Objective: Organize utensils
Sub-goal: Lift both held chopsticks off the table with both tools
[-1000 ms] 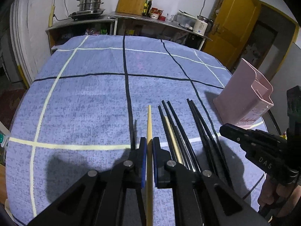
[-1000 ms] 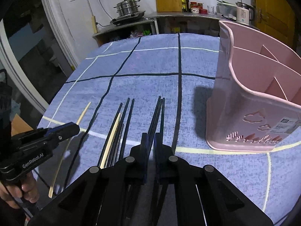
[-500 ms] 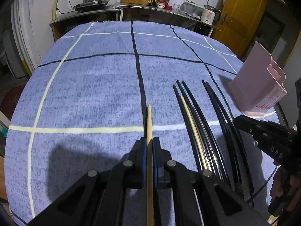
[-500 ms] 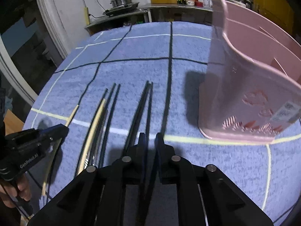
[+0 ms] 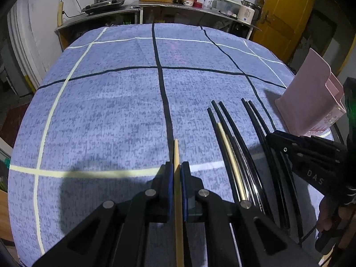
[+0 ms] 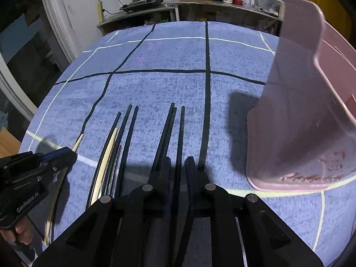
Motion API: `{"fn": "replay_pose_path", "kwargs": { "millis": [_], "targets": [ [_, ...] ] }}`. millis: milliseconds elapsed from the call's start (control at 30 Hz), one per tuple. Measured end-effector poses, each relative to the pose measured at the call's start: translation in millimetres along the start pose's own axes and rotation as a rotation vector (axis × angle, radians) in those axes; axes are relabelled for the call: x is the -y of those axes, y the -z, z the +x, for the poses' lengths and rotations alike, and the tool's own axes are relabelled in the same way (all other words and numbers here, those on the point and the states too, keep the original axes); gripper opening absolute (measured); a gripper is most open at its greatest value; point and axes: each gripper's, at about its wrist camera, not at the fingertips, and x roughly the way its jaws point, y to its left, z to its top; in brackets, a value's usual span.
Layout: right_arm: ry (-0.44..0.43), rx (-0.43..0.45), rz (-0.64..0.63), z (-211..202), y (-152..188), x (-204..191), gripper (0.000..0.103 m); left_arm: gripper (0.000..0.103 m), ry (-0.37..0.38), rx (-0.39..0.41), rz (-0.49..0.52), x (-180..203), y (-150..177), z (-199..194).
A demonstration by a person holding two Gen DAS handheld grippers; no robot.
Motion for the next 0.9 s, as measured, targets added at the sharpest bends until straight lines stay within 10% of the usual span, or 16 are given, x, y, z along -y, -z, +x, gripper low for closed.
{"fn": "replay_pose_path", "kwargs": {
  "millis": [433,900],
  "targets": [
    [-0.053,-0.021,-0.008,5,-14,-4,0.005,0.006,0.026,-0.005,0.004,0,-7,2],
    [-0.136,0.189,0.019,-100,-7,5,0.005,0.006,0.088,0.158,0.020,4,-17,-93]
  ]
}}
